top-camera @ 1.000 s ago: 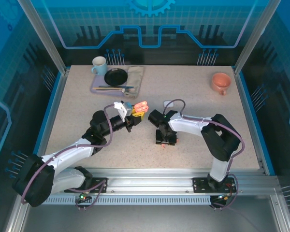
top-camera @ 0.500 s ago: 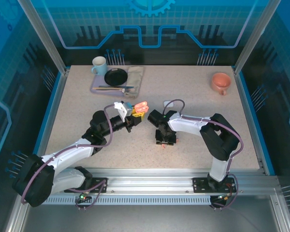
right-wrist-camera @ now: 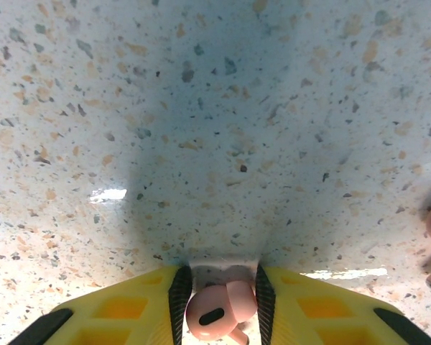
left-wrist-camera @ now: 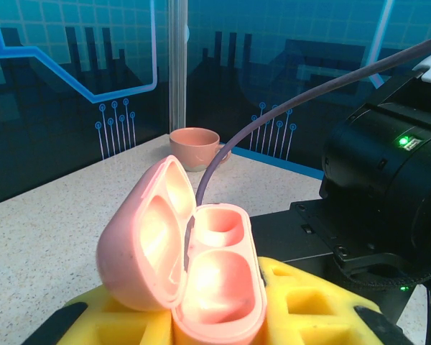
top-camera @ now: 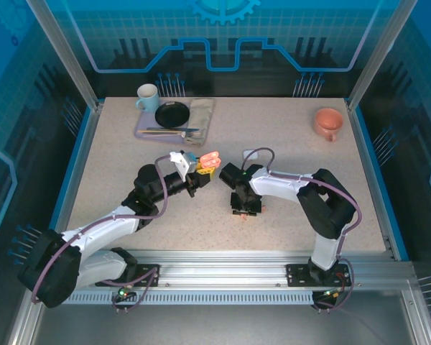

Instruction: Insert the wireless bluetooth earbuds into the charging case

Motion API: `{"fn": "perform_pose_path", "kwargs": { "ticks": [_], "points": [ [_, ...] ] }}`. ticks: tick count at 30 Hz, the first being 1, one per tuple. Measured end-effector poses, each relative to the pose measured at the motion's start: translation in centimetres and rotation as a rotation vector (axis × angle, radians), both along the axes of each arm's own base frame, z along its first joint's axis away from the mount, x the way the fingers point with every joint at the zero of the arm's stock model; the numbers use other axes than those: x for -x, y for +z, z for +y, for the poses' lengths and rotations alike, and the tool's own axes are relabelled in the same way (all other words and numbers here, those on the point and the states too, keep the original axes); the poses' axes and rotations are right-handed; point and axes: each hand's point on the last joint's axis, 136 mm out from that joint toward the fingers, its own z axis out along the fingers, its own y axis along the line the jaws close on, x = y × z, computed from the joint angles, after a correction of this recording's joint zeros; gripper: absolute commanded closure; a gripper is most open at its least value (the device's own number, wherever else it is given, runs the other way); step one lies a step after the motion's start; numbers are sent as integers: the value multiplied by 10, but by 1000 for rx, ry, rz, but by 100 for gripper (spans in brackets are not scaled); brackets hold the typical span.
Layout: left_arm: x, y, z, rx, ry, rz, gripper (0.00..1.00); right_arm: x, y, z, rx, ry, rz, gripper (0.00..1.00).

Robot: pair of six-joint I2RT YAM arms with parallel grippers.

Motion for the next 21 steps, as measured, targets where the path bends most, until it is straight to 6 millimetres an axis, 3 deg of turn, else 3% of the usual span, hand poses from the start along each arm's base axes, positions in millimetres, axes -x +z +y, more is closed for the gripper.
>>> {"fn": "perform_pose_path", "kwargs": {
  "ticks": [15, 21],
  "points": [
    [0, -6, 0, -14, 0, 25, 100, -2, 2, 1, -12, -4, -16, 74],
    [0, -7, 0, -13, 0, 27, 100, -10, 19, 1, -51, -19, -60, 74]
  ]
}}
